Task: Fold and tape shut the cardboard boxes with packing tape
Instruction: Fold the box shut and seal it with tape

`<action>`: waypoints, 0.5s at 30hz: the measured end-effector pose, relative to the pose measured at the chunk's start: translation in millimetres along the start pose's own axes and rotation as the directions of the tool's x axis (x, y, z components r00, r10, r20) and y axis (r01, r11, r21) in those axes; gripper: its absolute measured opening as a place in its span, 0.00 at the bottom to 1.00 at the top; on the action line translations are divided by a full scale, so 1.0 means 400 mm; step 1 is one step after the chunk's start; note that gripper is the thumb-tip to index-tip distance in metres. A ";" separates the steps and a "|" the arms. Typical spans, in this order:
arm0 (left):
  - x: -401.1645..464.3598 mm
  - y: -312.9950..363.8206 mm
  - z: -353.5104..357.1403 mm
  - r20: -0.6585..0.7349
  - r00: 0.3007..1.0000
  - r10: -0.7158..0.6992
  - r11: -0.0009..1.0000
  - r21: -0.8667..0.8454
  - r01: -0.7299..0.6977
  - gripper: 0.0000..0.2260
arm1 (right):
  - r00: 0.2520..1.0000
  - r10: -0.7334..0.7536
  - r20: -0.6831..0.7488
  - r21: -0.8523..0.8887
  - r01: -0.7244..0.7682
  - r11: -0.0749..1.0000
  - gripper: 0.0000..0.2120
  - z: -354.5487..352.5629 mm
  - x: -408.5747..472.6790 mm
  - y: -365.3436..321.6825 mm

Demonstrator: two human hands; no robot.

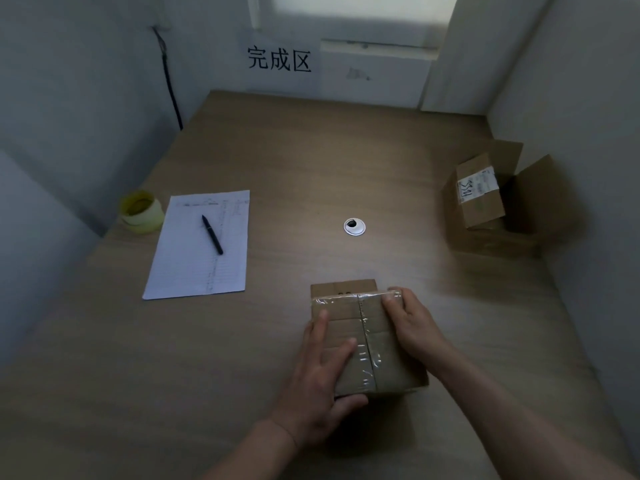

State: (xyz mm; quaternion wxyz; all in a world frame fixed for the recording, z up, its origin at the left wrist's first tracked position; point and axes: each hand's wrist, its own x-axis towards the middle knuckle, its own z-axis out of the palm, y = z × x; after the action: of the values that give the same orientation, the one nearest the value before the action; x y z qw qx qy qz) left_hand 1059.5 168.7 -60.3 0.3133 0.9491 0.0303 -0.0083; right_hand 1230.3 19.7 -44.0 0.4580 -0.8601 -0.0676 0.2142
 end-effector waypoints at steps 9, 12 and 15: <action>0.202 0.074 -0.029 0.039 0.990 -0.134 0.933 0.341 0.113 0.34 | 0.990 -0.079 -0.115 -0.025 0.077 0.997 0.08 0.014 -0.006 0.019; 0.201 0.053 -0.025 -0.018 0.987 -0.157 0.945 0.286 0.155 0.35 | 0.993 -0.046 -0.107 -0.011 0.045 0.999 0.09 0.015 -0.007 0.017; 0.207 0.053 -0.023 -0.150 0.961 -0.232 0.965 0.090 0.247 0.32 | 0.990 -0.083 -0.116 -0.125 0.069 0.990 0.15 0.013 -0.021 0.006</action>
State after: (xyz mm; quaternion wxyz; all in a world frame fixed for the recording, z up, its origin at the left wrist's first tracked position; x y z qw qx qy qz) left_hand 1143.3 161.5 -43.1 0.2555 0.9522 0.1664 0.0180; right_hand 1220.3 19.8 -46.1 0.4161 -0.8945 -0.0853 0.1395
